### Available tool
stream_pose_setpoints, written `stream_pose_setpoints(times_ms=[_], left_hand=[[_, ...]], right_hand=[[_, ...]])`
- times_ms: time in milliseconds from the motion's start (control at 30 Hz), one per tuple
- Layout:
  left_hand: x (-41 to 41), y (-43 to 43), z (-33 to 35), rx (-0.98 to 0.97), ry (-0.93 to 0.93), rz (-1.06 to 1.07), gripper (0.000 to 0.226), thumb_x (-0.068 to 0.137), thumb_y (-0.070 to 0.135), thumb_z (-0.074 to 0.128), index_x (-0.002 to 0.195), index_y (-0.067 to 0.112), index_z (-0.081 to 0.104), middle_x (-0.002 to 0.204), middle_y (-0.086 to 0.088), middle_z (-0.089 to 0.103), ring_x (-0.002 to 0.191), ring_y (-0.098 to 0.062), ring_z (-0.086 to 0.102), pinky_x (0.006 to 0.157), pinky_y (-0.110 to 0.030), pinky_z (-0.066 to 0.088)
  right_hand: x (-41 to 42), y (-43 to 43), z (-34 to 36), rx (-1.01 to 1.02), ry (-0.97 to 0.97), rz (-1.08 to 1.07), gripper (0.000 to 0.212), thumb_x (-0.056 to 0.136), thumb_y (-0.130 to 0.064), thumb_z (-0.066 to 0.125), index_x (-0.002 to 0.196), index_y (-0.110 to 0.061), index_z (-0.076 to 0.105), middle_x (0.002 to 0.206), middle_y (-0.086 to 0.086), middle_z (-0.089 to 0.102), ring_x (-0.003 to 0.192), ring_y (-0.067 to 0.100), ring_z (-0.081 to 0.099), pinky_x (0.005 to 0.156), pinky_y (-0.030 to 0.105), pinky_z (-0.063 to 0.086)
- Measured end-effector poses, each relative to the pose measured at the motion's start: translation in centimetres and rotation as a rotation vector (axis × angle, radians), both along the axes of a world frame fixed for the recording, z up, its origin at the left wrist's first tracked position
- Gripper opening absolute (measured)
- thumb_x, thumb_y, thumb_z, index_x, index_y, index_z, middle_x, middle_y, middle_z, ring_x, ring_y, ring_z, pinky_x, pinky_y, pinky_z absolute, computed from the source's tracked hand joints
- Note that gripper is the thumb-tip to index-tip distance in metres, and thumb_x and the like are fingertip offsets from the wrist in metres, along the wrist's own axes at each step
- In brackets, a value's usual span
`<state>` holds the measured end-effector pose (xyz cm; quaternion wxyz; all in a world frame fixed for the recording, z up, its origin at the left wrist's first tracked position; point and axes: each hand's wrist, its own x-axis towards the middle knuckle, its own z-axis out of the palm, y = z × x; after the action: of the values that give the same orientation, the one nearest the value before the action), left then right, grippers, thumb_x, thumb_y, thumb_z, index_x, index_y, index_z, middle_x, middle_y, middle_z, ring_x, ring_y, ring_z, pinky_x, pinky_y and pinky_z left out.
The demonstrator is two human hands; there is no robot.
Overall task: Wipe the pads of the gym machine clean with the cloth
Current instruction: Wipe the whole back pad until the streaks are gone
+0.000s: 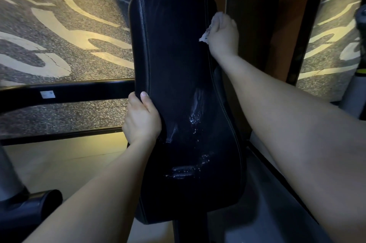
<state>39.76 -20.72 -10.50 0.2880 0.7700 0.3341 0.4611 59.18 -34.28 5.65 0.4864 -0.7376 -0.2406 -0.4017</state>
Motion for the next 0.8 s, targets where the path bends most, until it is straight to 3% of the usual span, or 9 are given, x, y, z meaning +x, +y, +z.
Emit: stream_pose_setpoints(times_ms=[133,300,433,567,700,800], left_hand=[[-0.1,-0.2,0.0,-0.008,-0.001,-0.004,0.059,0.104,0.051,0.016,0.143,0.013,0.039,0.135,-0.013,0.058,0.115,-0.041,0.057,0.089,-0.048,0.041],[-0.3,-0.7,-0.1,-0.004,0.004,0.019,0.058,0.105,0.05,0.016,0.141,0.012,0.04,0.132,-0.015,0.06,0.112,-0.043,0.058,0.085,-0.047,0.039],[0.0,-0.8,-0.1,0.015,0.003,0.035,0.057,0.105,0.05,0.016,0.139,0.011,0.041,0.13,-0.015,0.06,0.11,-0.043,0.059,0.084,-0.047,0.039],[-0.1,-0.6,-0.2,0.019,0.014,0.039,0.058,0.105,0.05,0.016,0.139,0.011,0.041,0.128,-0.017,0.061,0.111,-0.043,0.058,0.087,-0.05,0.04],[0.0,-0.6,-0.2,0.032,0.01,0.041,0.057,0.105,0.049,0.016,0.139,0.01,0.041,0.127,-0.018,0.06,0.111,-0.044,0.058,0.085,-0.049,0.04],[0.1,-0.8,-0.3,0.037,0.014,0.046,0.058,0.105,0.049,0.016,0.14,0.01,0.041,0.127,-0.018,0.06,0.11,-0.044,0.058,0.083,-0.047,0.038]], right_hand=[[-2.2,-1.6,-5.5,-0.005,0.086,-0.005,0.04,0.11,-0.031,0.036,0.11,-0.001,0.062,0.102,0.013,0.066,0.088,0.022,0.063,0.074,0.029,0.048],[-5.3,-6.0,-13.4,-0.153,0.293,-0.039,0.043,0.107,-0.044,0.033,0.104,-0.01,0.059,0.084,0.005,0.065,0.072,0.02,0.06,0.061,0.033,0.044],[-4.6,-5.5,-11.5,-0.23,0.29,-0.186,0.047,0.107,-0.045,0.029,0.088,-0.016,0.06,0.072,-0.001,0.06,0.063,0.016,0.057,0.05,0.029,0.035],[-3.5,-4.1,-8.1,-0.238,0.332,-0.121,0.056,0.108,-0.05,0.025,0.109,-0.007,0.061,0.086,0.005,0.063,0.076,0.023,0.062,0.063,0.032,0.041],[-4.1,-5.8,-11.8,-0.233,0.305,0.134,0.051,0.105,-0.05,0.031,0.128,-0.008,0.05,0.102,0.002,0.068,0.091,0.019,0.066,0.079,0.036,0.052],[-3.7,-7.1,-14.1,-0.265,0.245,0.264,0.045,0.106,-0.048,0.034,0.134,-0.014,0.044,0.111,-0.002,0.068,0.102,0.012,0.065,0.09,0.026,0.049]])
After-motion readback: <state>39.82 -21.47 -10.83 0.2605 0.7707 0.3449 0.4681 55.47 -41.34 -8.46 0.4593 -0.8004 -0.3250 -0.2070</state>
